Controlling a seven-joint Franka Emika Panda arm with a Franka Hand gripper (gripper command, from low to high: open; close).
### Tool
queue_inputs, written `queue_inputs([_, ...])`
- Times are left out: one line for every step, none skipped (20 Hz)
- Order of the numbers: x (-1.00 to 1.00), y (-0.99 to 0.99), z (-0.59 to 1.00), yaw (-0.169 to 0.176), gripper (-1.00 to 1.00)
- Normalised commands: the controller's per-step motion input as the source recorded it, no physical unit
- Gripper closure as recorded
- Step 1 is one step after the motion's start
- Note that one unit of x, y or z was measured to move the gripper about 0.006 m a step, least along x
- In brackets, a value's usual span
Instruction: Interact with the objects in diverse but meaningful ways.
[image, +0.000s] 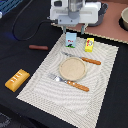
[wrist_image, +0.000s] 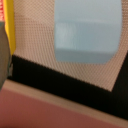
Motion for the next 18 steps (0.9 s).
queue_inputs([-0.41,-0.06,0.42,0.017,-1.0])
queue_inputs([-0.44,-0.12,0.29,0.017,-1.0])
queue_inputs([-0.49,-0.21,0.17,0.024,-1.0])
queue_inputs([-0.55,-0.3,0.06,0.054,-1.0])
queue_inputs([-0.53,-0.27,0.0,0.086,-1.0])
queue_inputs([-0.49,-0.24,0.0,0.116,-1.0])
queue_inputs([-0.45,-0.19,0.0,0.146,-1.0])
queue_inputs([-0.41,-0.15,-0.02,0.172,-1.0])
queue_inputs([-0.38,-0.13,-0.03,0.188,-1.0])
queue_inputs([-0.37,-0.13,-0.01,0.19,-1.0])
queue_inputs([-0.36,-0.12,0.0,0.201,-1.0])
queue_inputs([-0.35,-0.13,0.0,0.204,-1.0])
queue_inputs([-0.36,-0.13,0.0,0.198,-1.0])
queue_inputs([-0.37,-0.14,0.0,0.194,-1.0])
queue_inputs([-0.42,-0.15,0.0,0.181,-1.0])
queue_inputs([-0.47,-0.17,-0.03,0.167,-1.0])
queue_inputs([-0.51,-0.19,-0.04,0.151,-1.0])
queue_inputs([-0.54,-0.22,-0.06,0.139,-1.0])
